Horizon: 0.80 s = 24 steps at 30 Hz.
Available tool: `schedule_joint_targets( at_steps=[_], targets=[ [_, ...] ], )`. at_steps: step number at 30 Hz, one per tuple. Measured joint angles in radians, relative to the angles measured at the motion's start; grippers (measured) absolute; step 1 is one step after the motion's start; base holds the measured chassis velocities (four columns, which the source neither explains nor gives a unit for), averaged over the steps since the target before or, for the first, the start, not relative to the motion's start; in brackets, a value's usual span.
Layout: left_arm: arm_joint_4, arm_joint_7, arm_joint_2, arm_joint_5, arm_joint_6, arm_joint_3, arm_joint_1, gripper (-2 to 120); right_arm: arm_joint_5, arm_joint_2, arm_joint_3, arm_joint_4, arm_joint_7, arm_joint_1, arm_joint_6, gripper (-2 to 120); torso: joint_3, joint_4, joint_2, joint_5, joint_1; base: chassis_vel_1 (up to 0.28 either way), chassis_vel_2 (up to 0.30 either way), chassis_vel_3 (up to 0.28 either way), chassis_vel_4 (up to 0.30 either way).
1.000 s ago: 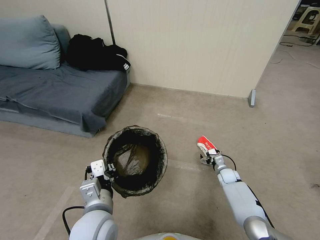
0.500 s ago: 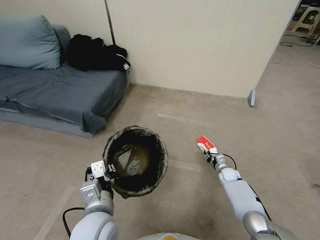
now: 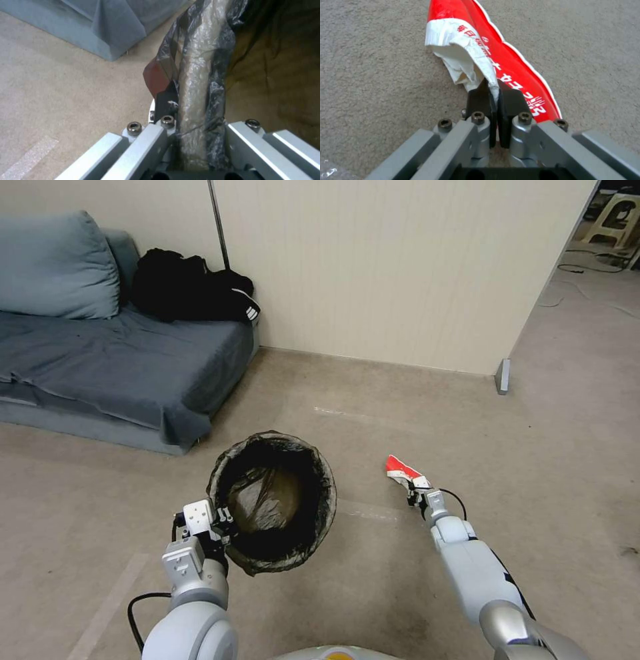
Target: Pick up the trash bin, then pick up the garbage from the floor and place it into the trash bin.
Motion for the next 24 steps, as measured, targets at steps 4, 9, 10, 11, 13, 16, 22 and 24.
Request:
schedule_joint_targets(
  at_steps=[4,9,10,11,13,16,22,24],
  targets=[
    [0.010,0.000,0.001,-0.002,0.002,0.000,-0.005,1,0.011,-0.002,-0.004,0.049,0.015,-0.029,0.012,0,0.000,0.0002,0.000,0.0004,0.000,0.000,0.000,0.000,0.000],
    [0.032,0.000,0.009,-0.021,0.010,0.001,-0.019,1,0.120,-0.005,-0.024,0.239,0.041,-0.137,0.068,0,0.000,-0.0004,0.000,0.0004,0.000,0.000,0.000,0.000,0.000],
    [0.037,-0.001,0.012,-0.028,0.012,0.000,-0.022,1,0.154,-0.006,-0.029,0.310,0.039,-0.168,0.092,0,0.000,-0.0002,0.000,-0.0001,0.000,0.000,0.000,0.000,0.000],
    [0.037,-0.001,0.012,-0.028,0.012,0.000,-0.022,1,0.154,-0.006,-0.029,0.310,0.039,-0.168,0.092,0,0.000,-0.0002,0.000,-0.0001,0.000,0.000,0.000,0.000,0.000],
    [0.044,-0.002,0.019,-0.046,0.019,-0.001,-0.028,1,0.229,-0.012,-0.044,0.457,-0.005,-0.228,0.141,0,0.000,-0.0003,0.000,0.0000,0.000,0.000,0.000,0.000,0.000],
    [0.052,-0.005,0.027,-0.063,0.026,-0.002,-0.032,1,0.307,-0.028,-0.068,0.646,-0.086,-0.287,0.194,0,0.000,0.0001,0.000,-0.0007,0.000,0.000,0.000,0.000,0.000],
    [0.070,0.008,0.037,-0.064,0.032,0.000,-0.038,1,0.487,-0.082,-0.162,1.013,-0.242,-0.419,0.197,0,0.000,0.0000,0.000,-0.0005,0.000,0.000,0.000,0.000,0.000],
    [0.073,0.011,0.039,-0.063,0.033,0.002,-0.040,1,0.517,-0.093,-0.190,1.077,-0.255,-0.447,0.190,0,0.000,-0.0002,0.000,0.0001,0.000,0.000,0.000,0.000,0.000]
  ],
)
